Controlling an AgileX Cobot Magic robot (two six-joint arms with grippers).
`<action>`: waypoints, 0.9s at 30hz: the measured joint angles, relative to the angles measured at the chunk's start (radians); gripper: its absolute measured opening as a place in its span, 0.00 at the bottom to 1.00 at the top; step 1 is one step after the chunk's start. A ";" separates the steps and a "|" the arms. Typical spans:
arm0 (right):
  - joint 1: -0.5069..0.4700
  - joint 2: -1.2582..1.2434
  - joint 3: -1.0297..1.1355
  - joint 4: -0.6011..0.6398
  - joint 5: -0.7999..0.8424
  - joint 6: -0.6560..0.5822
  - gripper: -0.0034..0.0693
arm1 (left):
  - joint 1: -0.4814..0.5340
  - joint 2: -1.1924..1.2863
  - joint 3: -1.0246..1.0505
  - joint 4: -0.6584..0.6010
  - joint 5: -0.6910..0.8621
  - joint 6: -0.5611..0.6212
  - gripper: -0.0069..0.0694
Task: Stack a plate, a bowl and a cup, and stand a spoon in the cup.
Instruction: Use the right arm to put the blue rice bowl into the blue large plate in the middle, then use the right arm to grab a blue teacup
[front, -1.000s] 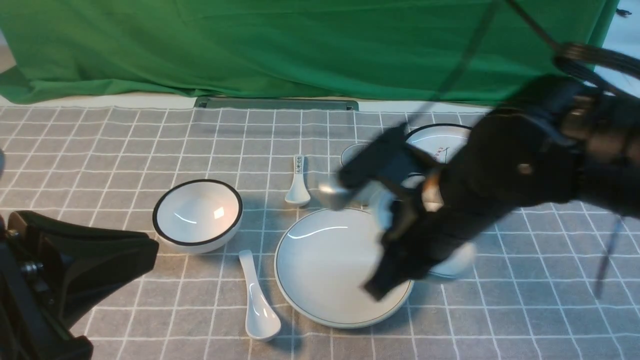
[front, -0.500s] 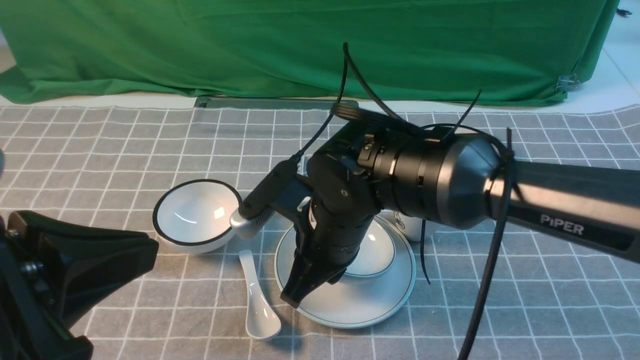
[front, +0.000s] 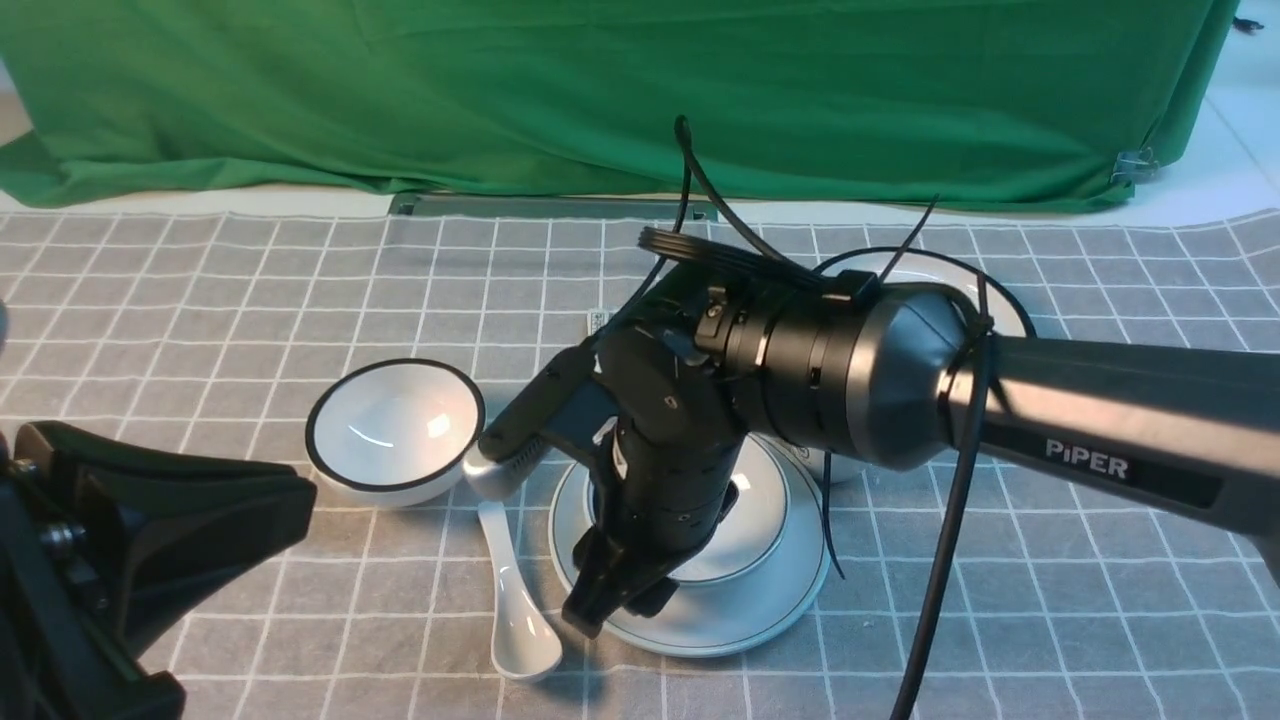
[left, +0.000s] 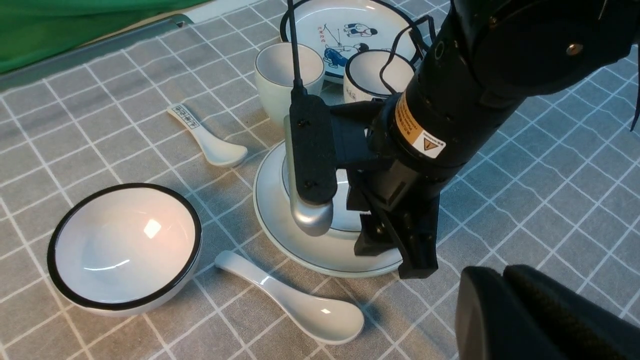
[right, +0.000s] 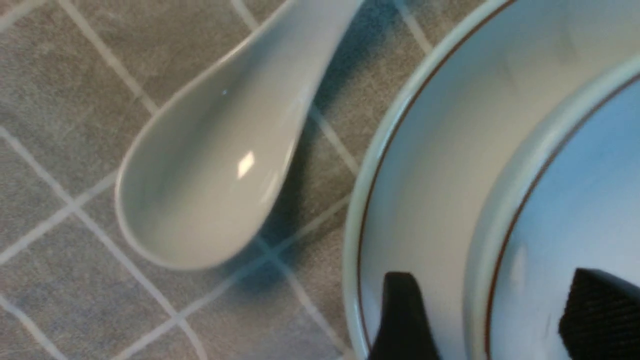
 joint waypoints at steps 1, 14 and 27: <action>0.001 -0.005 0.000 0.002 0.000 0.005 0.73 | 0.000 0.000 0.000 0.000 0.000 0.000 0.11; -0.142 -0.163 -0.231 -0.032 0.116 0.019 0.42 | 0.000 0.000 0.000 0.000 0.001 0.005 0.11; -0.335 0.253 -0.707 0.057 0.308 -0.019 0.68 | 0.000 0.000 0.000 0.000 0.001 0.005 0.11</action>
